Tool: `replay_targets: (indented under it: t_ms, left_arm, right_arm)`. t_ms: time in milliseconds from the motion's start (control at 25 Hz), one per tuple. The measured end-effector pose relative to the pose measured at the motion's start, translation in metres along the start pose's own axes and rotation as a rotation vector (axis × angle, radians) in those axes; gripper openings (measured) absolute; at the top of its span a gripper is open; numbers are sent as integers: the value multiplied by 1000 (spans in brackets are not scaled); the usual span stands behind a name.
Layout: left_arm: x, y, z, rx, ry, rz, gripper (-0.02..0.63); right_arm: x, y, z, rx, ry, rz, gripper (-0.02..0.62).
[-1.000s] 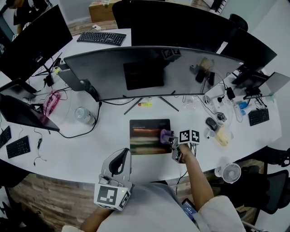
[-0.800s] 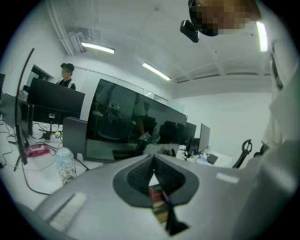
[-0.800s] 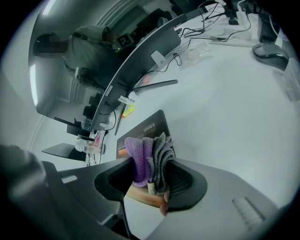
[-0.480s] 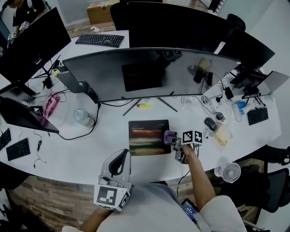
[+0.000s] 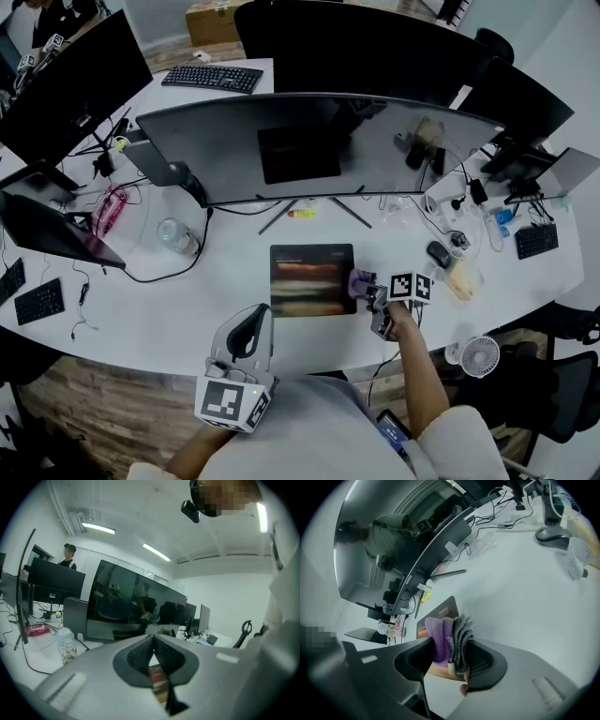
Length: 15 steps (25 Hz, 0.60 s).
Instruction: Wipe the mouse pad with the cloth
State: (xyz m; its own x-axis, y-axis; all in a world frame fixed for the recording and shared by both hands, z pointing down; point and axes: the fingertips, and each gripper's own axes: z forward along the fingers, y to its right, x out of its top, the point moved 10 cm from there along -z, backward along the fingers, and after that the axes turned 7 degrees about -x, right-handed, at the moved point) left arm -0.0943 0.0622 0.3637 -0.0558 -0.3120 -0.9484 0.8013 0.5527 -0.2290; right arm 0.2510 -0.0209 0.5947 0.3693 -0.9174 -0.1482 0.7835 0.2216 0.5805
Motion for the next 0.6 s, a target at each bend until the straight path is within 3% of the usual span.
replay_targets:
  t_ms: [600]
  left_arm:
    - [0, -4, -14, 22, 26, -5, 0]
  right_arm:
    - [-32, -50, 16, 93, -12, -41, 195]
